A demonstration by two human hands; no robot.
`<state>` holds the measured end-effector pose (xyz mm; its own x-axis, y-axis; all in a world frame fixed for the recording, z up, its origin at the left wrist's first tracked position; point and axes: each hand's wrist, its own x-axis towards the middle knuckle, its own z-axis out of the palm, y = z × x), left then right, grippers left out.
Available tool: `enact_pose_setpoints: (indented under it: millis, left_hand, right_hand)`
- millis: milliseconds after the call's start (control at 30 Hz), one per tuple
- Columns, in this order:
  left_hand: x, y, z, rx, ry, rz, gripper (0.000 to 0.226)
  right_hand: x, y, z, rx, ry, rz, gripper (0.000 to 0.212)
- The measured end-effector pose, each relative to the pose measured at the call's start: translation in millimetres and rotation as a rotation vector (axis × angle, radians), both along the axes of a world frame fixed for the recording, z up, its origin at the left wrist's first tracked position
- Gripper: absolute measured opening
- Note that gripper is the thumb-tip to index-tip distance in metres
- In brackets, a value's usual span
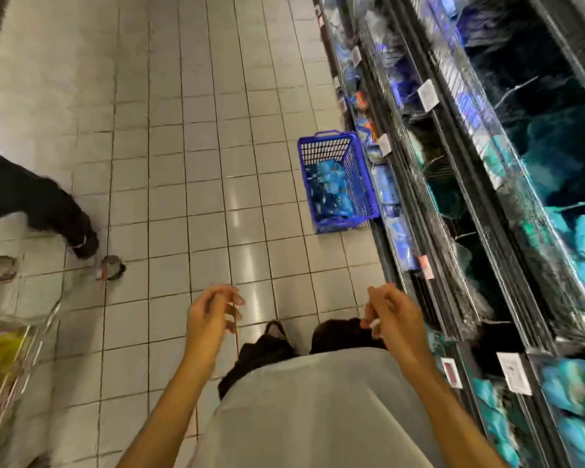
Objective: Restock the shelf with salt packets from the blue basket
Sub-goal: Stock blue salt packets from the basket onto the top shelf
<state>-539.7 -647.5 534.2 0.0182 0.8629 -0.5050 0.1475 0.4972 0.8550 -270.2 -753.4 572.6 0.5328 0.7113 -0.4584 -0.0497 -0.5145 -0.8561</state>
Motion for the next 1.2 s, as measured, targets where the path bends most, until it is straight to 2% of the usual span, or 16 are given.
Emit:
enact_pose_setpoints:
  millis: [133,233,467,667,833,967,1067,1200]
  left_hand:
    - [25.2,88.1,7.6,-0.02,-0.017,-0.069,0.022]
    - [48.5,142.4,8.9,-0.035,-0.012,-0.134,0.021]
    - [91.0,244.5,7.0,-0.04,0.047,-0.13,0.022]
    - [124.8,305.6,12.4,-0.057,0.105,-0.044,0.023]
    - [159.0,372.4,19.1,-0.035,0.151,-0.085,0.024]
    - [196.8,447.2,17.0,-0.024,0.189,-0.251,0.024]
    - [236.5,507.7,6.9,-0.035,0.222,-0.424,0.025]
    - [301.6,585.7,-30.0,-0.073,0.248,-0.727,0.023]
  right_hand:
    - [21.9,17.4,-7.6,-0.021,0.054,-0.175,0.036]
    - [41.6,33.7,-14.5,-0.027,0.05,-0.209,0.036]
    - [98.9,138.0,-48.1,-0.062,0.06,-0.053,0.044]
    - [144.8,285.5,-38.7,0.003,0.035,0.182,0.042]
    - [164.0,372.4,-27.9,0.079,0.076,0.115,0.04]
    - [173.7,414.9,-37.7,0.066,0.17,-0.04,0.029]
    - [182.2,435.6,-58.3,-0.048,0.186,-0.167,0.015]
    - [182.7,452.2,-89.8,-0.187,0.186,-0.392,0.01]
